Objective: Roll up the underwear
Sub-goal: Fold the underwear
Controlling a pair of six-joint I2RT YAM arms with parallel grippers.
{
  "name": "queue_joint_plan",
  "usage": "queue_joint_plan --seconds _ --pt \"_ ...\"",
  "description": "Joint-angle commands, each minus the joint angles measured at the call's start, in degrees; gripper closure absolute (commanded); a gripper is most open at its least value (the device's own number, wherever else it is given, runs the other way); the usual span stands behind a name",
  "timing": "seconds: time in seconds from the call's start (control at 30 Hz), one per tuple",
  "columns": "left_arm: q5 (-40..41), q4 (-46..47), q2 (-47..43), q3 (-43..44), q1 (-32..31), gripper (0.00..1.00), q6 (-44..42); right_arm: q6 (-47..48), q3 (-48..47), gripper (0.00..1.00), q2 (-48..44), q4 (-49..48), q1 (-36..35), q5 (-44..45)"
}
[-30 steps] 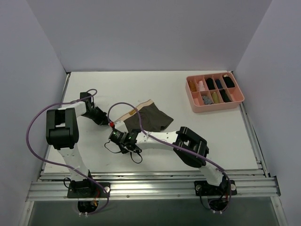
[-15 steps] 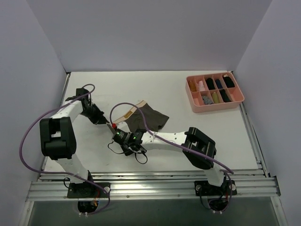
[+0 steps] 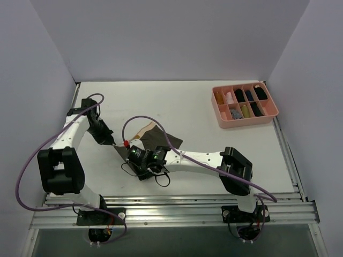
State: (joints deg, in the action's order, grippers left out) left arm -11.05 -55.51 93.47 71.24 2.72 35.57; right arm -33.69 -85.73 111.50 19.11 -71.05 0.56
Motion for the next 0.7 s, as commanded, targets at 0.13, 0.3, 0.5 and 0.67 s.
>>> queue_joint_plan --seconds 0.13,0.3,0.5,0.67 --pt "-1.42 -1.01 -7.16 0.65 0.00 0.98 0.55 0.12 -0.14 1.00 -6.82 6.55 1.34 -1.43" --pt "-5.03 0.31 -3.57 3.19 -0.96 0.98 -0.41 2.05 0.48 1.00 -8.40 6.11 4.07 -3.37" --pt "-9.96 3.39 0.83 9.17 -4.56 0.98 0.63 4.16 0.39 1.00 -8.58 5.06 8.64 -8.29" --pt "-10.48 3.21 5.13 13.91 -6.50 0.98 2.75 5.39 0.48 1.00 -8.67 4.97 11.10 -9.52"
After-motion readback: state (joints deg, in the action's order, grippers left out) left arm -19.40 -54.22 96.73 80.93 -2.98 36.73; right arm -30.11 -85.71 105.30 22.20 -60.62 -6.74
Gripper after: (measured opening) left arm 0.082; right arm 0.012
